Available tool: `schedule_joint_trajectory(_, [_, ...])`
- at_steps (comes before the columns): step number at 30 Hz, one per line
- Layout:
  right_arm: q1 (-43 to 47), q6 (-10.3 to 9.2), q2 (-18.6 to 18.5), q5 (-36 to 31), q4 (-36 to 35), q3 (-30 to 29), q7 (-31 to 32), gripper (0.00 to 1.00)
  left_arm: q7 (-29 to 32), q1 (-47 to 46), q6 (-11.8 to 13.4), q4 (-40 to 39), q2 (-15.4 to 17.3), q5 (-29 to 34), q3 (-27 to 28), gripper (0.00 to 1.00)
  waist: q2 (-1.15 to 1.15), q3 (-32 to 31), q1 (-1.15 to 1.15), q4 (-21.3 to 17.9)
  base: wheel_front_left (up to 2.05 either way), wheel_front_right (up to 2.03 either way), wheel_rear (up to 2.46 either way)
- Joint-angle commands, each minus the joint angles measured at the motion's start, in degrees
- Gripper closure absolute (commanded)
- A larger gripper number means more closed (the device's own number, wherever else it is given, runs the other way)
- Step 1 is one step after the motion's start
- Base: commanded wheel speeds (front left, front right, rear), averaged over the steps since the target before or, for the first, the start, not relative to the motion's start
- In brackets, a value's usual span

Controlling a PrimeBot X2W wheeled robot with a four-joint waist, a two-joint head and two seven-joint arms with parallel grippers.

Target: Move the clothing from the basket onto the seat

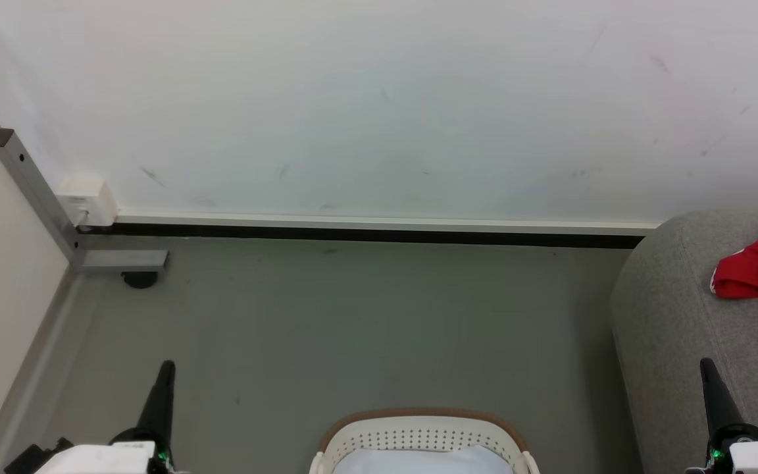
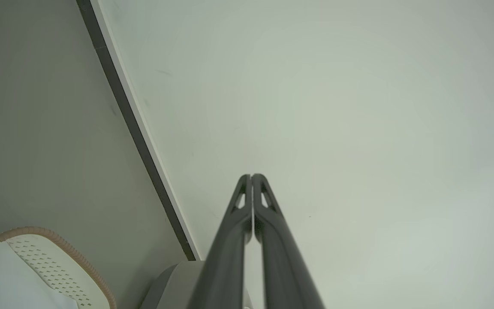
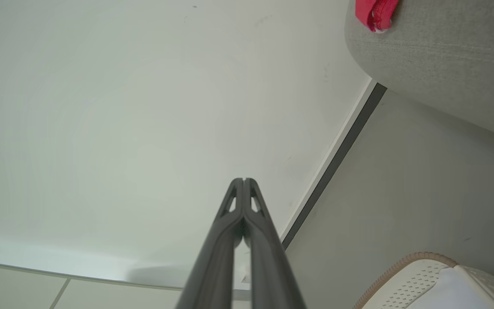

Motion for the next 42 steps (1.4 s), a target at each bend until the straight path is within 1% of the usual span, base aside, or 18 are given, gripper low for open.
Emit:
schedule_joint_trajectory(1, [-0.97, -0.09, 0.01, 1.1, -0.49, -0.47, 0.46, 1.0, 0.54, -0.71, -0.18, -0.33, 0.2, -1.6, 0.33, 1.0, 0.0, 0.03, 0.0, 0.03, 0.0, 0.0, 0.0])
schedule_joint_trajectory(26, [-1.58, -0.11, 0.36, 10.69, -0.78, -2.07, 2.96, 1.0, 3.15, -1.26, -0.21, -0.45, 0.06, -11.36, 1.12, 1.0, 0.0, 0.55, 0.0, 0.67, 0.0, 0.0, 0.0])
schedule_joint_trajectory(42, [-1.57, -0.11, 0.36, 10.57, -0.76, -2.1, 3.1, 1.0, 3.2, -1.23, -0.21, -0.43, 0.07, -11.37, 1.08, 1.0, 0.0, 0.56, 0.0, 0.68, 0.0, 0.0, 0.0])
